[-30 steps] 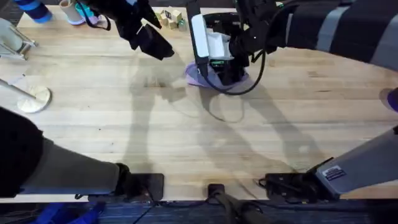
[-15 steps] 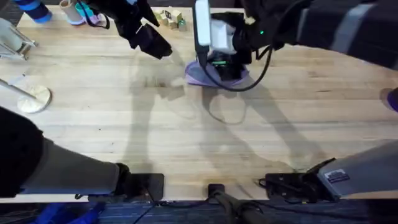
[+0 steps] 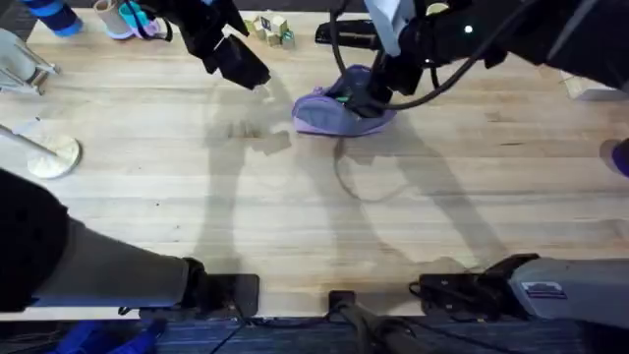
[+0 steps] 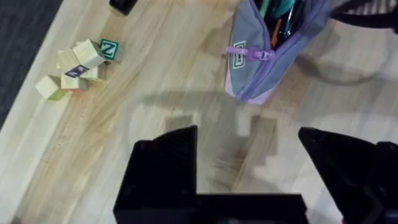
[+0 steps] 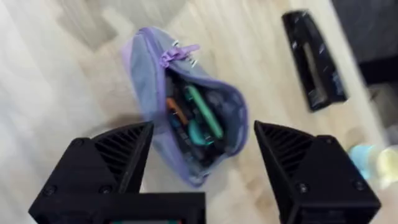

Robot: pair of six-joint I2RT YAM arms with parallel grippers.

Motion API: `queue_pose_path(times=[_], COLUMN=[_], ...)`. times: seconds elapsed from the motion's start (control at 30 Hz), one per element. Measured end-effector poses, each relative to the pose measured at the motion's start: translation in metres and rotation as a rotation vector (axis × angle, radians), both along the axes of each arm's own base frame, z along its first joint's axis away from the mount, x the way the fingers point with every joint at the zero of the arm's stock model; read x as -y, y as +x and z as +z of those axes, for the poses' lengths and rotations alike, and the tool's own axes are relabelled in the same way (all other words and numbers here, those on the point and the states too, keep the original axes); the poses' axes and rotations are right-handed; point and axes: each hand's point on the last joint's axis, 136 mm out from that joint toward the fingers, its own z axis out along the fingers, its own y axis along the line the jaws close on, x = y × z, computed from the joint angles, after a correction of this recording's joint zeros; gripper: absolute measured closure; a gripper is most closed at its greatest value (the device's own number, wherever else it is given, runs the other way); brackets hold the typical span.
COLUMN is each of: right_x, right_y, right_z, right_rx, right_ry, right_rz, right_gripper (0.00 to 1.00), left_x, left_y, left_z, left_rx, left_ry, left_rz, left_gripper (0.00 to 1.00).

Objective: Unzip the bag, pick up the pens from the table one at a time and place them inside, then zip the bag closed.

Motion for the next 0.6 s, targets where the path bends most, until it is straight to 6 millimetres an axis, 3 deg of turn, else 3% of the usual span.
queue_pose_path(times=[0.27,0.6], right_x=[0.01,0.017], right_y=[-0.024,-0.044], right_z=[0.011,0.011], right_rx=[-0.163,-0.294], right_ry=[0.14,0.2], right_rz=[-0.243,-0.389], right_gripper=[0.006,0.005], left_x=[0.004,0.009], left_y=[0.005,0.016], left_z=[-0.016,-0.036], left_rx=[-0.028,-0.012], left_ry=[-0.029,-0.205], left_rz=[-0.048,-0.178], left_gripper=[0.007,0.008])
